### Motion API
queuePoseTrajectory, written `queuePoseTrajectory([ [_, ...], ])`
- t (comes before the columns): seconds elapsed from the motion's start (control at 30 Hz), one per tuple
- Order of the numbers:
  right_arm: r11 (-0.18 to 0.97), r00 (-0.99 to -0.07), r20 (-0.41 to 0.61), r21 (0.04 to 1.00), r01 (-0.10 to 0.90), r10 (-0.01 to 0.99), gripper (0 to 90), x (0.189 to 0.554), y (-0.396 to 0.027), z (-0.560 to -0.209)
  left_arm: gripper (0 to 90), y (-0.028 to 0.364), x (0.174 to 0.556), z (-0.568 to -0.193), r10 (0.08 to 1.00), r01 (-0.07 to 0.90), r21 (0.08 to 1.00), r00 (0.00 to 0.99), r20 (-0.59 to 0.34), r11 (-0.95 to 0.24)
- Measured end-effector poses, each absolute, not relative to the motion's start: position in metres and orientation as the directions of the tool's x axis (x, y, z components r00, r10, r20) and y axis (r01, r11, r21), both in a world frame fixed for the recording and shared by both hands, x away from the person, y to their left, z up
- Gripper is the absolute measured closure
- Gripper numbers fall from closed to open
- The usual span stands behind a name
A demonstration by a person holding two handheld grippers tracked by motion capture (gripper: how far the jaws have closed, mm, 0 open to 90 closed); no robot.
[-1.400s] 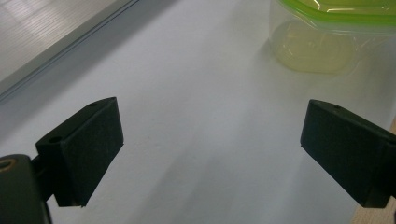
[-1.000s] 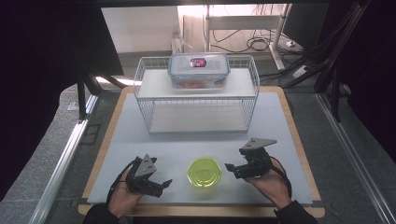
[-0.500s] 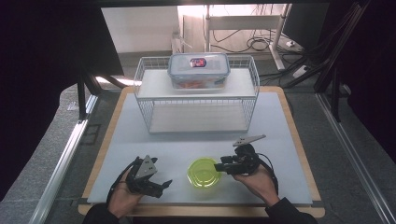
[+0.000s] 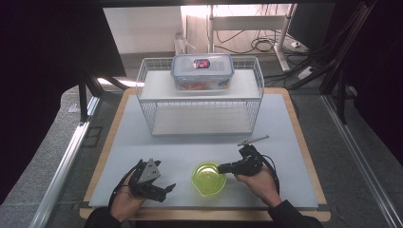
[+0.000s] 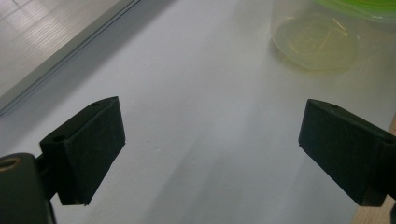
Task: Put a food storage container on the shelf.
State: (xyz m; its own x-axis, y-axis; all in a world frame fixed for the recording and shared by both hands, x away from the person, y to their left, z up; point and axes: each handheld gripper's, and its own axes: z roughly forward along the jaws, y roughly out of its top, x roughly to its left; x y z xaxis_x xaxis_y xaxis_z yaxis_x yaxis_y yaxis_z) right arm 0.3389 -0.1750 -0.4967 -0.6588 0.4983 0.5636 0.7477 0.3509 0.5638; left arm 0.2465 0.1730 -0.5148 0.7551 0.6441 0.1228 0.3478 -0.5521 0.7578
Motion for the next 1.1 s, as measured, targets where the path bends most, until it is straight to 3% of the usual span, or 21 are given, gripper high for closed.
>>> queuePoseTrajectory([
  [0.3,0.318,-0.613,0.643,0.525,0.789,0.459,82.0,0.339,-0.174,-0.494,7.0,0.173,0.246,-0.514,0.644,0.343,0.759,0.754,0.128,-0.553],
  [1.1,0.221,-0.599,0.672,0.565,0.795,0.436,84.2,0.344,-0.189,-0.479,6.7,0.176,0.247,-0.513,0.656,0.352,0.770,0.746,0.112,-0.532],
])
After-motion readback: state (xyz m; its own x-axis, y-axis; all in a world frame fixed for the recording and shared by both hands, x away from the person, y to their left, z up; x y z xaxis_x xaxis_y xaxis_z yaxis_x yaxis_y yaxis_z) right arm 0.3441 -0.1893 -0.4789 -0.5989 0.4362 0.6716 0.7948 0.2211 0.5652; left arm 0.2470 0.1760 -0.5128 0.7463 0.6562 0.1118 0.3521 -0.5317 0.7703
